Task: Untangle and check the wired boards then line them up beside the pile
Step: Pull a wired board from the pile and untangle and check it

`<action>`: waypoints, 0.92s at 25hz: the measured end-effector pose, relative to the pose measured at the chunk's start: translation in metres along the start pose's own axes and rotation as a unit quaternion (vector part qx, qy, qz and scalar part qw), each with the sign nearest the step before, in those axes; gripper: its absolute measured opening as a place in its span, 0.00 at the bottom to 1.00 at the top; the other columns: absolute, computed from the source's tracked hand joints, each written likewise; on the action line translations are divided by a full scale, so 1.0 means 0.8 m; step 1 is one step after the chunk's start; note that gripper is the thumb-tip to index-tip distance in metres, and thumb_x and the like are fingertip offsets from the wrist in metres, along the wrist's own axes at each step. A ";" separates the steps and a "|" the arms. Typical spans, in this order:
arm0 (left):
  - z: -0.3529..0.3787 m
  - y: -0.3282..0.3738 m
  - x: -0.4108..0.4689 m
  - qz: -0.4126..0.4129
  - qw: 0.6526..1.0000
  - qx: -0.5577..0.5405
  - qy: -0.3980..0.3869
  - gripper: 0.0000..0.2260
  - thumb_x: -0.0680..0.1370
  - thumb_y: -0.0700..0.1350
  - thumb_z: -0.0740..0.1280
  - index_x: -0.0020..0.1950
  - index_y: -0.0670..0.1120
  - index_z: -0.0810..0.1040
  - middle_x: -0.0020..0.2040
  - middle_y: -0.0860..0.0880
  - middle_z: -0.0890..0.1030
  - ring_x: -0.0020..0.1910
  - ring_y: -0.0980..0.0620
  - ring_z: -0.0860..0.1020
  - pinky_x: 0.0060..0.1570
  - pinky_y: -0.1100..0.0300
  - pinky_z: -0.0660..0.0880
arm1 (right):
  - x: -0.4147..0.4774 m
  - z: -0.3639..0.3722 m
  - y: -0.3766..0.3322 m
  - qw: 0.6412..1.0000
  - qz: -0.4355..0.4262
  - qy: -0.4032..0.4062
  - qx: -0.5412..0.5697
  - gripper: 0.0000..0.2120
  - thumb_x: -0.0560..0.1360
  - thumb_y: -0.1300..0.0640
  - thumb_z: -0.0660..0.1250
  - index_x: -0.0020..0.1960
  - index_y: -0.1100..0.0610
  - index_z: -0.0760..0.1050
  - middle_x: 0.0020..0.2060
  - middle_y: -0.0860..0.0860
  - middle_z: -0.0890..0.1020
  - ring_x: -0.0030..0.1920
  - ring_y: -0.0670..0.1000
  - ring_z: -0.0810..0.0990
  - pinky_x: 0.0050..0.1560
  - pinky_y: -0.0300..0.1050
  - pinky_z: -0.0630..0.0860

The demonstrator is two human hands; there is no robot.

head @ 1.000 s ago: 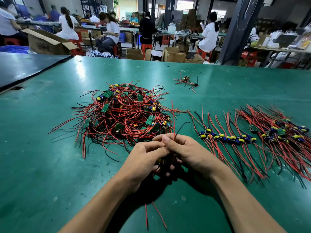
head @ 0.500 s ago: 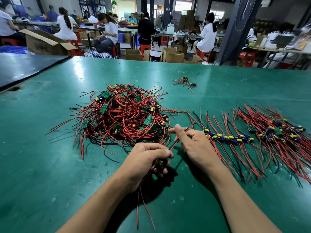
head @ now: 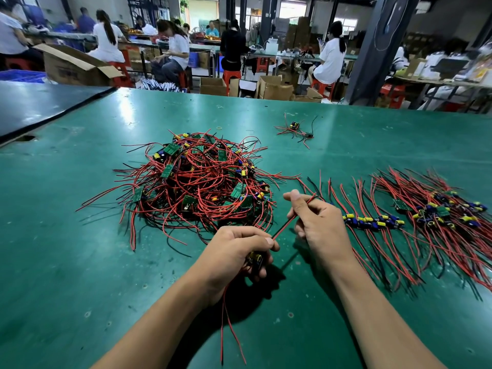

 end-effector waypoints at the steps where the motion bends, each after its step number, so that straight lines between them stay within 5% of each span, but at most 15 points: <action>1: 0.000 0.000 0.000 -0.002 1.000 0.000 -0.003 0.09 0.76 0.38 0.68 0.37 0.43 0.84 0.30 0.43 0.78 0.25 0.49 0.74 0.26 0.63 0.68 | 0.001 -0.002 0.001 1.000 0.002 -0.003 -0.007 0.13 0.79 0.49 0.69 0.48 0.59 0.83 0.30 0.48 0.78 0.22 0.45 0.66 0.23 0.35 0.61; 6: -0.001 -0.003 -0.002 -0.010 1.000 -0.002 -0.006 0.08 0.75 0.37 0.67 0.38 0.41 0.83 0.30 0.43 0.77 0.24 0.49 0.73 0.24 0.65 0.68 | 0.000 -0.004 0.005 0.993 0.005 -0.072 -0.092 0.09 0.82 0.54 0.65 0.52 0.53 0.83 0.33 0.47 0.80 0.24 0.45 0.68 0.25 0.33 0.65; 11: -0.004 -0.001 -0.002 -0.010 1.000 -0.008 -0.004 0.07 0.75 0.37 0.67 0.39 0.41 0.83 0.30 0.43 0.77 0.24 0.49 0.73 0.25 0.64 0.67 | 0.003 -0.009 0.003 0.997 0.062 -0.047 -0.011 0.17 0.81 0.45 0.64 0.43 0.52 0.85 0.23 0.45 0.74 0.21 0.46 0.66 0.25 0.37 0.57; 17: -0.003 -0.001 0.000 -0.011 1.000 -0.008 -0.005 0.08 0.75 0.37 0.67 0.38 0.41 0.83 0.30 0.44 0.77 0.24 0.49 0.73 0.26 0.63 0.67 | 0.010 -0.007 0.012 0.993 0.086 -0.061 0.049 0.17 0.83 0.48 0.61 0.45 0.50 0.86 0.33 0.49 0.81 0.21 0.46 0.67 0.22 0.36 0.61; 23: -0.009 -0.001 0.000 -0.016 1.000 -0.018 -0.001 0.08 0.75 0.37 0.67 0.37 0.42 0.83 0.29 0.44 0.77 0.24 0.49 0.72 0.24 0.64 0.68 | 0.008 -0.016 0.017 0.994 0.099 -0.040 0.002 0.18 0.75 0.36 0.66 0.49 0.47 0.86 0.31 0.49 0.80 0.22 0.46 0.67 0.24 0.36 0.61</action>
Point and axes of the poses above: each hand's wrist, its own x-axis towards the middle knuckle, its own z-axis out of the palm, y = z × x, the point moved 2 cm from there along x, towards the middle knuckle
